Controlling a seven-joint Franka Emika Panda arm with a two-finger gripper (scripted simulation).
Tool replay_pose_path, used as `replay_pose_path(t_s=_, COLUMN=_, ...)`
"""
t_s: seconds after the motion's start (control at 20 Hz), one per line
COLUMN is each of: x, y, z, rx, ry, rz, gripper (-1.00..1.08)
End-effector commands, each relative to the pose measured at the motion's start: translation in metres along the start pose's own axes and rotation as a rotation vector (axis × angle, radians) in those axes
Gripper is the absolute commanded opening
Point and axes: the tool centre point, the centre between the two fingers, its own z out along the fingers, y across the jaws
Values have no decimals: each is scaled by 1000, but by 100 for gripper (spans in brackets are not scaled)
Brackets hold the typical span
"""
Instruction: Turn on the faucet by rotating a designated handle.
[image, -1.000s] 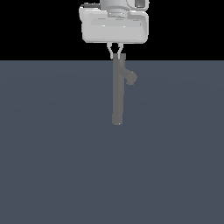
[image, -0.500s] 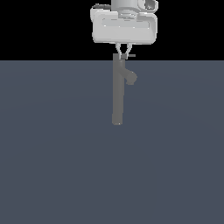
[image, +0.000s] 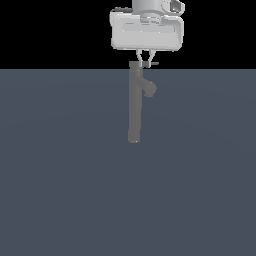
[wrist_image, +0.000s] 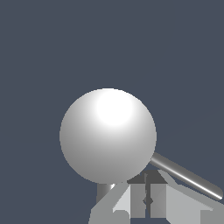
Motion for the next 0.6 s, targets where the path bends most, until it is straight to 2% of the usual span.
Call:
replay_pose_path(t_s=0.0, x=17, y=12, z=-1, rx=-10, ry=26, rz=10, gripper=-100)
replay_pose_path(t_s=0.55, x=41, y=38, z=-4, rx=-19, ry=38, rz=35, gripper=-100)
